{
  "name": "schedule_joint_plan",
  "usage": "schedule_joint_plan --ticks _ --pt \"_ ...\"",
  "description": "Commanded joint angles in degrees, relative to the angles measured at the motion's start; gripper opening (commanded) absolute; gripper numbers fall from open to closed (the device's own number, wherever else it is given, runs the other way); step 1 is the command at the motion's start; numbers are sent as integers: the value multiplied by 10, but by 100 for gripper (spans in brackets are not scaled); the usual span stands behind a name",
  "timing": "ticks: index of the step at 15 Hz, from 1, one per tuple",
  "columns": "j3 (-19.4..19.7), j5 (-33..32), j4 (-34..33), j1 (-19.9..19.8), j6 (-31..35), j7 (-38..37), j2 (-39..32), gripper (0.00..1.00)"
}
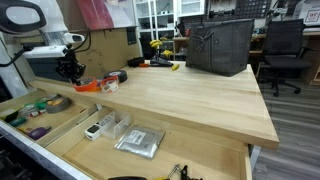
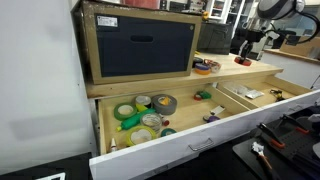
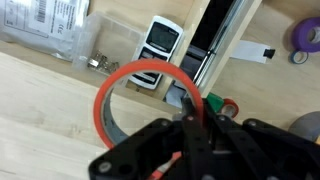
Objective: Remove the orange tape from the drawer
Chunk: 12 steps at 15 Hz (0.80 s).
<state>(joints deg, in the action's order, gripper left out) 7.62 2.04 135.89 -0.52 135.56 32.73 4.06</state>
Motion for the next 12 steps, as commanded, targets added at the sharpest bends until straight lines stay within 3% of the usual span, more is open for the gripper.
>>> schedule_joint_plan --ticks 1,8,10,11,12 --pt "5 50 -66 -22 -35 37 -58 3" --pt "-12 112 -160 -54 -82 5 -117 3" --pt "-12 114 -172 -60 -88 -19 -119 3" --pt "-16 101 -146 -59 -62 -1 -112 3" --pt "-16 101 -149 -61 -63 -5 -113 11"
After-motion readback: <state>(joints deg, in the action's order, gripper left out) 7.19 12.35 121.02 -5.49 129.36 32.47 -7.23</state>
